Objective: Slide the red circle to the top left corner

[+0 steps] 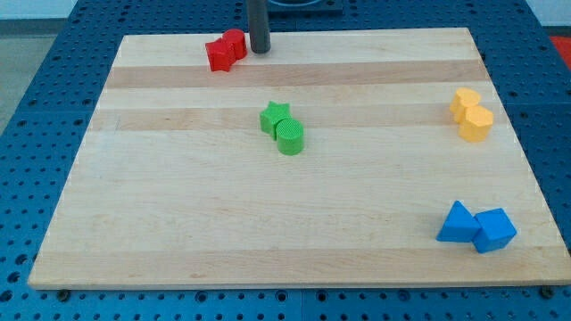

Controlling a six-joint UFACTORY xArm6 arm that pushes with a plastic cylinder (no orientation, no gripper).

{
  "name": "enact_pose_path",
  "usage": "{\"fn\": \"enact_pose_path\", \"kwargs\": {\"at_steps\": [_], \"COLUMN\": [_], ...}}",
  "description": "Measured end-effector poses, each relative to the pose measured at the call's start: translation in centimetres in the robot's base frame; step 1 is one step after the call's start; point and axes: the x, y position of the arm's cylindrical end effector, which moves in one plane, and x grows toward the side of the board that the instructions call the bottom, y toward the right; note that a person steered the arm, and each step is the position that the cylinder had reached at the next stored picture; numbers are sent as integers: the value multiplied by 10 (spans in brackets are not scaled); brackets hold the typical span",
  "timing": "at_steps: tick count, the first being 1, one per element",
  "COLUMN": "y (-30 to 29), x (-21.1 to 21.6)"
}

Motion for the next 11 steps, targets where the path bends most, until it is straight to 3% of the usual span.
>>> {"fn": "enact_pose_path", "kwargs": {"at_steps": [2, 3, 5, 7, 10, 11], "y": [-68, -70, -14, -68, -156, -148], "x": [0, 0, -4, -41, -41, -41]}}
